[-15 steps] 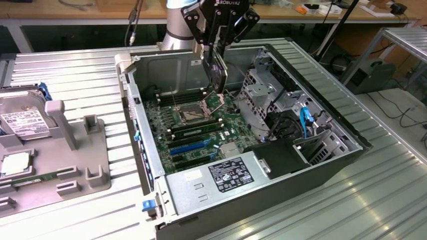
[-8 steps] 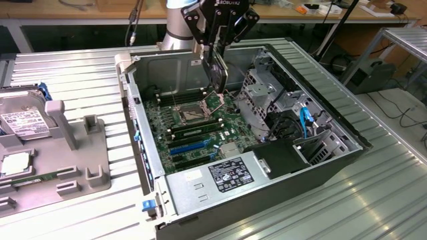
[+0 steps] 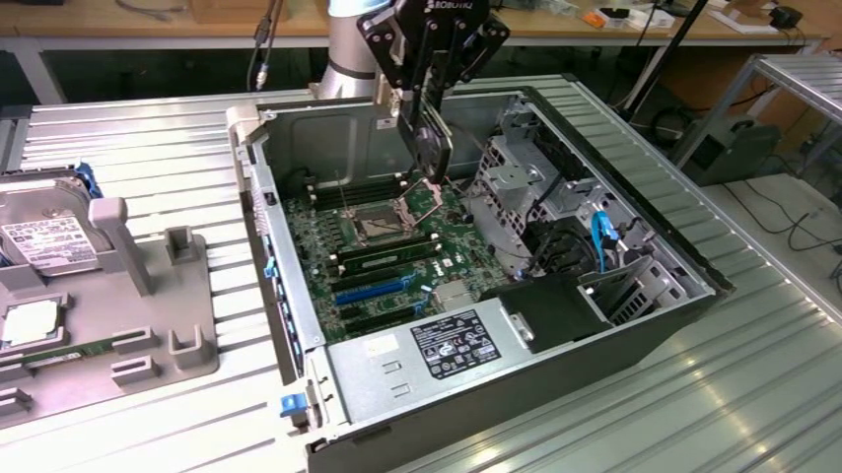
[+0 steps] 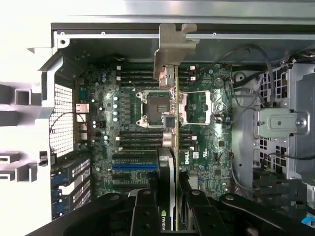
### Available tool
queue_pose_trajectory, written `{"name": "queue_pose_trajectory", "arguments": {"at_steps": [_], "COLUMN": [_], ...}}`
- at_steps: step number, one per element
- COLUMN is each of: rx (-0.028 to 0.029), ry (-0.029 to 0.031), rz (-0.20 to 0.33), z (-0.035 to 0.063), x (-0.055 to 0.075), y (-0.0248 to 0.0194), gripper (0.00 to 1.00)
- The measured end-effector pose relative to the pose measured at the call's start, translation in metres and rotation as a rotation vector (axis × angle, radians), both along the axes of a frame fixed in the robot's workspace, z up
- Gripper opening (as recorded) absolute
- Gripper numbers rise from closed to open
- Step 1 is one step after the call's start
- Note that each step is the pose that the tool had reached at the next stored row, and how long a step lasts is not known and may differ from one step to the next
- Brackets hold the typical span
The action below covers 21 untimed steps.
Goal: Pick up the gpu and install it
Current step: 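Insert the gpu into the slot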
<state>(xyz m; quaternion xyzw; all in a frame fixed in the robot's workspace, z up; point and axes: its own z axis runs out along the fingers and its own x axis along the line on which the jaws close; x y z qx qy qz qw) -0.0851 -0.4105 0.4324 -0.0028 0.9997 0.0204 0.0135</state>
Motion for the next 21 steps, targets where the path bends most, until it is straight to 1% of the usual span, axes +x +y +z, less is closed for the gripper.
{"name": "queue_pose_trajectory", "arguments": {"at_steps": [4,8,9,11,16,17,21], "rx": [0.0000,0.0000,0.0000,0.0000,0.0000,-0.0001,0.0000], "ry": [0.0001,0.0000,0.0000,0.0000,0.0000,0.0000,0.0000], "rz": [0.034,0.080,0.095,0.142,0.197,0.222,0.268], "z": [0.0000,0.0000,0.0000,0.0000,0.0000,0.0000,0.0000], "x": [0.0000,0.0000,0.0000,0.0000,0.0000,0.0000,0.0000], "y": [0.0000,0.0000,0.0000,0.0000,0.0000,0.0000,0.0000], "gripper": [0.27,0.27,0.27,0.27,0.27,0.27,0.27]}}
